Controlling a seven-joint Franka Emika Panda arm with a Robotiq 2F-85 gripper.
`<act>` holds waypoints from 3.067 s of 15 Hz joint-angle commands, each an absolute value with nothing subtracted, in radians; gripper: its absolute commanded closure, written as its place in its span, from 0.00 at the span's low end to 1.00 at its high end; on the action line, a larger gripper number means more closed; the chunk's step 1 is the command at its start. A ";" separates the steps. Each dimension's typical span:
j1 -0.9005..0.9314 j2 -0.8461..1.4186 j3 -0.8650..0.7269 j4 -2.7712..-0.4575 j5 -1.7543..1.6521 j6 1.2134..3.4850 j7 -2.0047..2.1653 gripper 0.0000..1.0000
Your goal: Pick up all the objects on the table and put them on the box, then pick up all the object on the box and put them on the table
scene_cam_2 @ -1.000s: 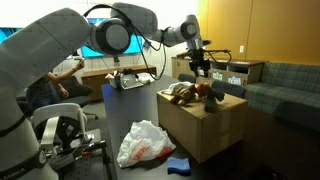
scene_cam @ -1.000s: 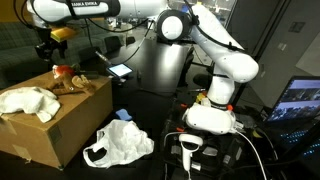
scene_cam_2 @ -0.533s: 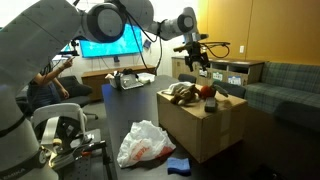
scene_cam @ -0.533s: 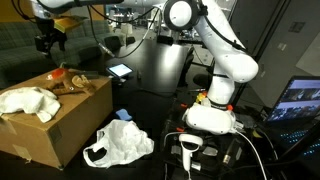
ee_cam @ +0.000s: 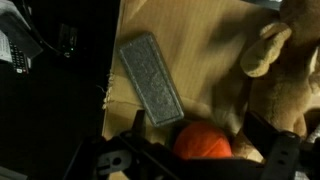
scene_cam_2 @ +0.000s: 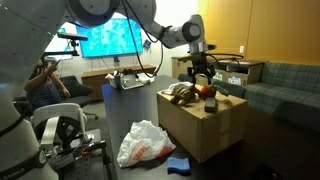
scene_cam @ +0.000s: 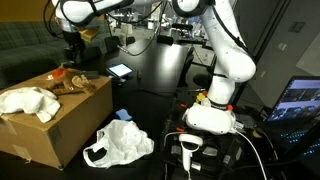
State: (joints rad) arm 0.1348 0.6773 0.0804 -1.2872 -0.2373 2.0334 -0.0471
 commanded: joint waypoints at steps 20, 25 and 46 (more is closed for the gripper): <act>-0.258 0.342 0.277 -2.197 0.078 2.842 -0.692 0.00; -0.270 0.362 0.319 -2.143 0.185 2.818 -0.742 0.00; -0.213 0.565 0.279 -1.806 0.175 2.608 -0.746 0.00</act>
State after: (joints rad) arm -0.2286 0.5135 0.3001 -1.8903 0.1683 2.6562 -0.7322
